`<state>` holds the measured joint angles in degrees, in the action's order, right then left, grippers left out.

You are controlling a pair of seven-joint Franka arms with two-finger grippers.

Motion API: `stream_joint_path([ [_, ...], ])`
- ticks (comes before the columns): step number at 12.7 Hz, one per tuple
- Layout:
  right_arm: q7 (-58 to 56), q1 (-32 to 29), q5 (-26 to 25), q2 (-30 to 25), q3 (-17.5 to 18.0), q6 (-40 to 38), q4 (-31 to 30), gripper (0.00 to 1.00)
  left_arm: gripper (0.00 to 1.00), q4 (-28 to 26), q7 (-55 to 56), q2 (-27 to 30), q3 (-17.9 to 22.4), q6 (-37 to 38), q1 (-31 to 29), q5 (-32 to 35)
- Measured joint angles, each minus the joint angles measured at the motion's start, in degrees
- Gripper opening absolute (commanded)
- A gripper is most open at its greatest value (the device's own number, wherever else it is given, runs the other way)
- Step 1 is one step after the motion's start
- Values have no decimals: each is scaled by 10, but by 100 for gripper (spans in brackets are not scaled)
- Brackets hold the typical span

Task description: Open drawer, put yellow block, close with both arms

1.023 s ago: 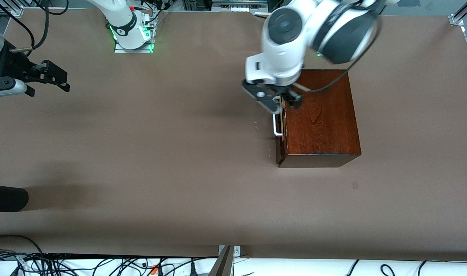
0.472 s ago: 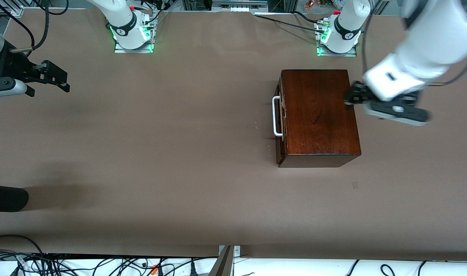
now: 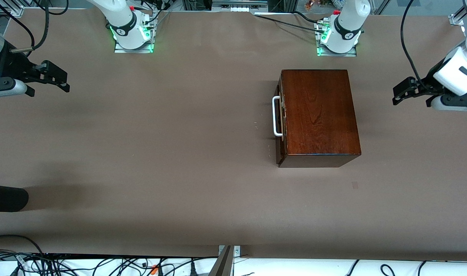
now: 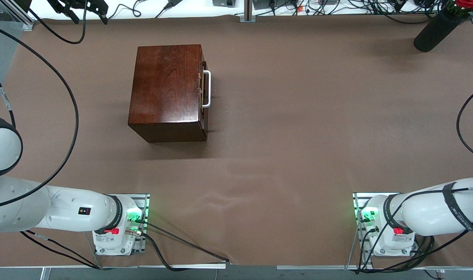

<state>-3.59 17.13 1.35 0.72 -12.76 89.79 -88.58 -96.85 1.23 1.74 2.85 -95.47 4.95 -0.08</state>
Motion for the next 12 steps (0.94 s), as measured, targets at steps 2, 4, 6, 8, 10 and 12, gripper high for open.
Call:
stream_joint_path([
  [2, 0, 0, 0, 0, 0, 0, 0, 100, 100, -7, 9, 4, -33, -2, -27, 0],
  [4, 0, 0, 0, 0, 0, 0, 0, 100, 100, -10, 26, 4, -53, -2, -37, 0],
  [6, 0, 0, 0, 0, 0, 0, 0, 100, 100, -11, 28, 4, -55, -2, -38, 0],
  [8, 0, 0, 0, 0, 0, 0, 0, 100, 100, -12, 28, 4, -55, -3, -42, 1],
  [10, 0, 0, 0, 0, 0, 0, 0, 100, 100, -12, 28, 4, -55, -3, -46, 1],
  [12, 0, 0, 0, 0, 0, 0, 0, 100, 100, -12, 28, 4, -55, -3, -47, 1],
])
